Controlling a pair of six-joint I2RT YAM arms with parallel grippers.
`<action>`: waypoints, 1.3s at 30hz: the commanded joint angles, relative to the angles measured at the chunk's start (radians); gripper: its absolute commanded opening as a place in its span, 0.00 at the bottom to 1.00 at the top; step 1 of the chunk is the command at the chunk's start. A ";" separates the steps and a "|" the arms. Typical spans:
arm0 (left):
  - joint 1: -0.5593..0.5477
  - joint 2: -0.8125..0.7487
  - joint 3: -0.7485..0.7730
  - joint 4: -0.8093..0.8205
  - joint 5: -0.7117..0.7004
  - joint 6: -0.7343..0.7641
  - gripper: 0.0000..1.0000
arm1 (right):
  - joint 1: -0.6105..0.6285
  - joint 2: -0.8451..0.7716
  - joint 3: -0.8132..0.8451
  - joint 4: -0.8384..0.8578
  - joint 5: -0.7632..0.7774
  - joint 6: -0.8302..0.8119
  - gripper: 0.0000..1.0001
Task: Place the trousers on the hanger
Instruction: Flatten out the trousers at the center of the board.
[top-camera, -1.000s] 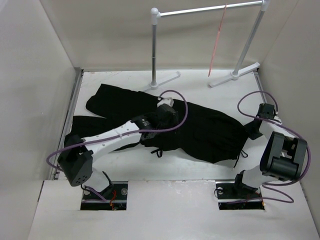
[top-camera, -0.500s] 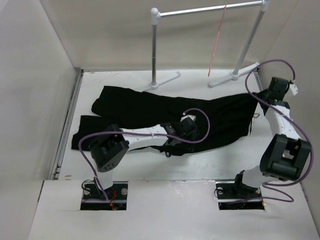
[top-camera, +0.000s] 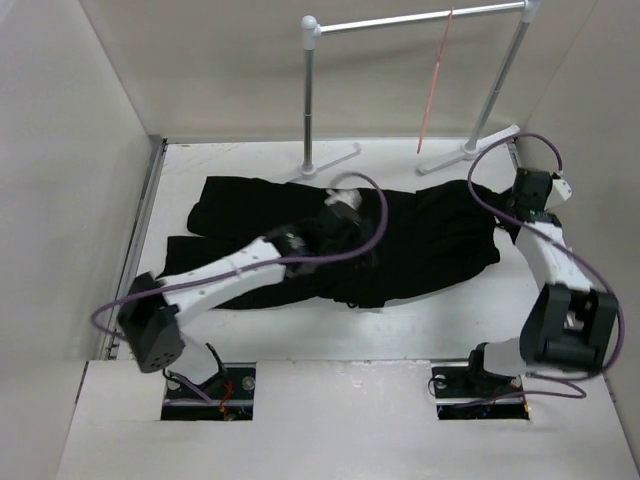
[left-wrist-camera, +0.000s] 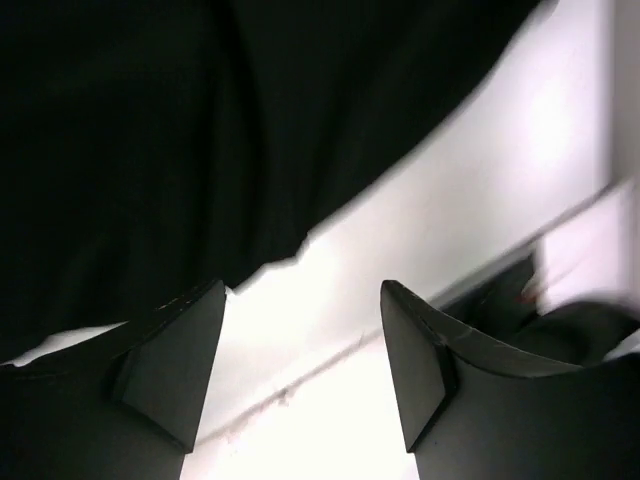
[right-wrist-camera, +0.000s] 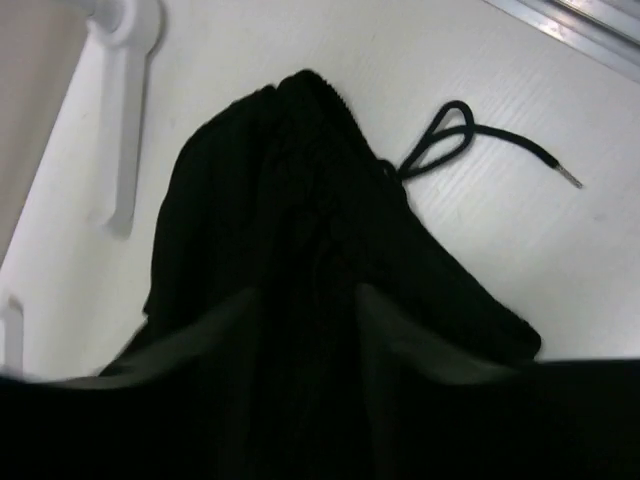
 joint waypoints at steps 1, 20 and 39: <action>0.203 -0.148 -0.044 -0.014 -0.084 -0.036 0.62 | 0.028 -0.198 -0.128 -0.067 0.106 0.009 0.41; 1.108 0.381 0.095 0.158 -0.041 -0.082 0.59 | -0.007 -0.026 -0.337 0.023 -0.107 0.061 0.38; 1.316 0.610 0.411 0.116 -0.081 -0.082 0.60 | -0.144 -0.459 -0.490 -0.273 -0.030 0.126 0.12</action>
